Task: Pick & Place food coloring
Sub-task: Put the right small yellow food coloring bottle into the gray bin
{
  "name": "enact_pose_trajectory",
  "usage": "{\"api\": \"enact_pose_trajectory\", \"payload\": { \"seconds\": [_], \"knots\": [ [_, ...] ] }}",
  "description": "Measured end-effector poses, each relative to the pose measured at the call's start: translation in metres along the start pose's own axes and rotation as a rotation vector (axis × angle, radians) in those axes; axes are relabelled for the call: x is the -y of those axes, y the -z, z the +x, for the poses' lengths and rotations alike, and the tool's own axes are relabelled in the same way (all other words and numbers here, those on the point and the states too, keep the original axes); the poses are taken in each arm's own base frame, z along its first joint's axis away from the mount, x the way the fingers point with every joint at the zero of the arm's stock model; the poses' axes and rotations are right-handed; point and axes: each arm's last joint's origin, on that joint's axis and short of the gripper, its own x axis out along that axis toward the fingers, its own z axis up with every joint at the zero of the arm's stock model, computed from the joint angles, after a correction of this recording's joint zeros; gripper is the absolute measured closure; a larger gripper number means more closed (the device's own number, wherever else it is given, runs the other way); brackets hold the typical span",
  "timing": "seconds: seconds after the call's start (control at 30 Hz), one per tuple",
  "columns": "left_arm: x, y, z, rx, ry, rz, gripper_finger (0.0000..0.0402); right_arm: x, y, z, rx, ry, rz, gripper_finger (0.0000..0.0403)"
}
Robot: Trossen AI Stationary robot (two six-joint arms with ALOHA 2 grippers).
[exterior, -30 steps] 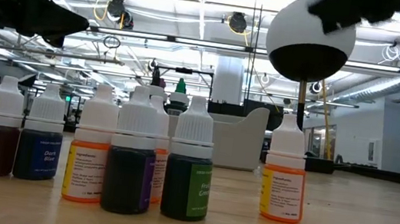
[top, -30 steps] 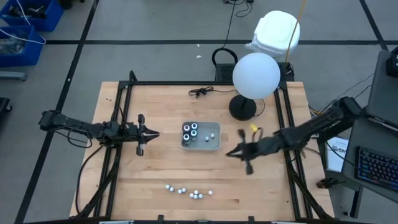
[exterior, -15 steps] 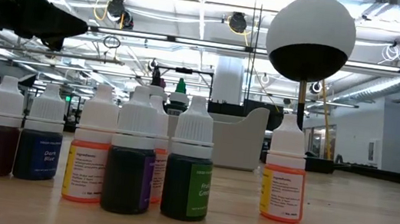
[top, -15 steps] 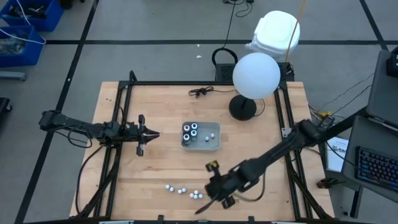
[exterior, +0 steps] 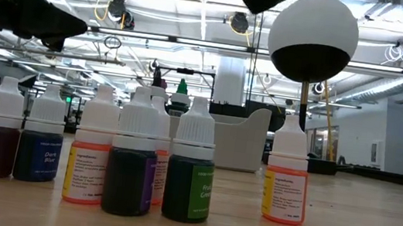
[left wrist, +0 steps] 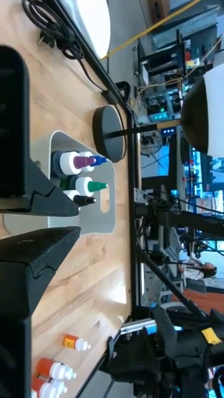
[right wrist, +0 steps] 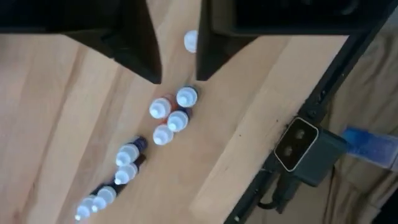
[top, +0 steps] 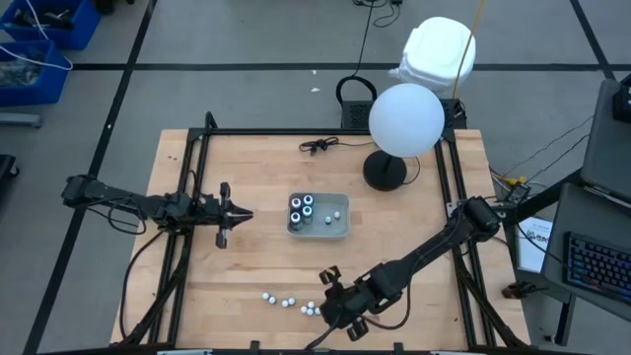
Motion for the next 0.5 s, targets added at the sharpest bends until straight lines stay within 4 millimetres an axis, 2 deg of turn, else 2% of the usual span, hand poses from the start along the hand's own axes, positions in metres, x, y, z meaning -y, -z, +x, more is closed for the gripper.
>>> {"api": "enact_pose_trajectory", "payload": {
  "seconds": [0.1,0.23,0.37,0.5],
  "knots": [
    [0.0,0.001,0.0,-0.008,-0.001,0.012,0.0355,0.0,0.01,0.008,-0.027,0.003,-0.009,0.0259],
    [0.0,0.001,0.0,-0.012,-0.001,0.025,0.0355,0.0,0.013,0.012,0.007,0.003,-0.01,0.0215],
    [0.0,0.001,0.0,-0.012,-0.001,0.025,0.0355,-0.001,0.026,0.022,-0.016,0.002,-0.013,0.0194],
    [0.0,0.001,0.0,-0.012,-0.002,0.025,0.0355,-0.002,0.035,0.029,-0.011,0.002,-0.013,0.0192]
  ]
}}
